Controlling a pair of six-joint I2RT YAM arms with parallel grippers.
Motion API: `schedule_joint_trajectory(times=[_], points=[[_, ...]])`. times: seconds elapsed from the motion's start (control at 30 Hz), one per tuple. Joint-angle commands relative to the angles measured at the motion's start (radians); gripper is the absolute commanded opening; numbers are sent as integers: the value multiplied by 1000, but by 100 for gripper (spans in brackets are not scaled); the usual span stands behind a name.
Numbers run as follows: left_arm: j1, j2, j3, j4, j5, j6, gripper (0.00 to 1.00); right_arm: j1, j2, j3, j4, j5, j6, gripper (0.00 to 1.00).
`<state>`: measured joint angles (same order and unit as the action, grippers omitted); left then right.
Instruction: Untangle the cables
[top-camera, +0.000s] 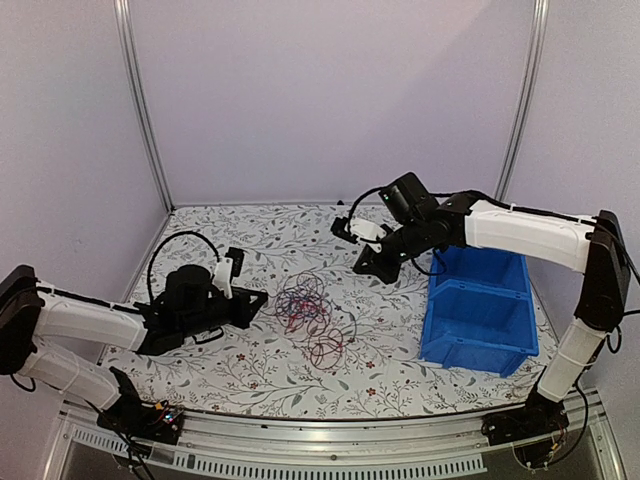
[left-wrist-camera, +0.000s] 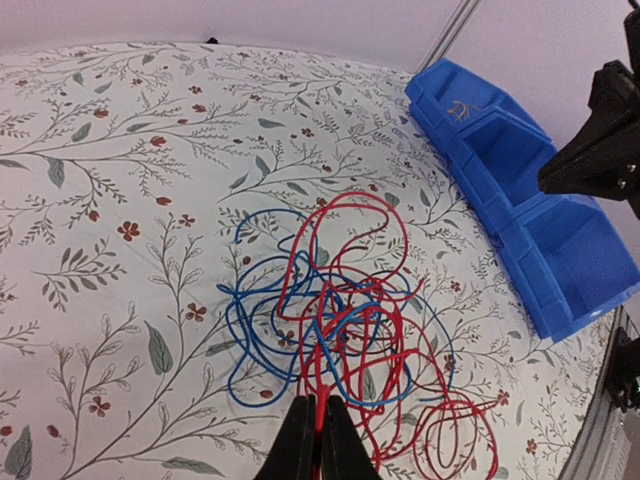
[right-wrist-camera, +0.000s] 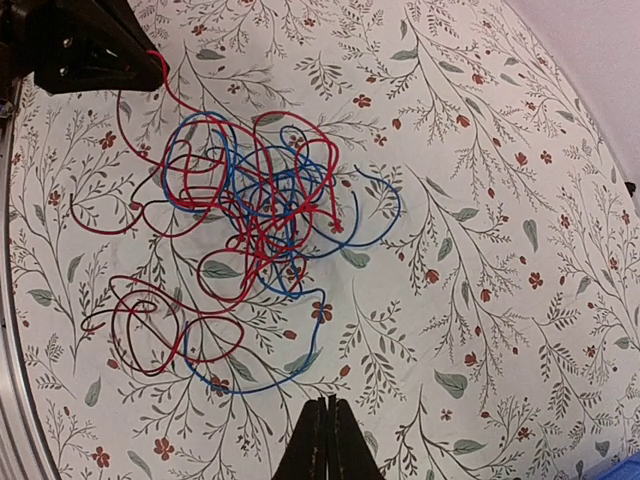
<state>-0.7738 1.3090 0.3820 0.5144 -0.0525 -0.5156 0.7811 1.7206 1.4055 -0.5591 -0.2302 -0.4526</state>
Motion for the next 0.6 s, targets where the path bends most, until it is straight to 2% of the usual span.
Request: schedule_joint_trajectory(times=[0.0, 0.1, 0.33, 0.5, 0.57], points=[[5, -68, -7, 41, 27, 49, 0, 7, 13, -17, 29, -75, -13, 10], [7, -80, 3, 6, 9, 54, 0, 26, -10, -33, 40, -162, -45, 20], [6, -79, -6, 25, 34, 44, 0, 87, 64, 64, 7, -185, -75, 34], [5, -76, -6, 34, 72, 48, 0, 101, 185, 188, 7, -188, -48, 36], [4, -75, -3, 34, 83, 45, 0, 101, 237, 234, 7, -190, -47, 33]])
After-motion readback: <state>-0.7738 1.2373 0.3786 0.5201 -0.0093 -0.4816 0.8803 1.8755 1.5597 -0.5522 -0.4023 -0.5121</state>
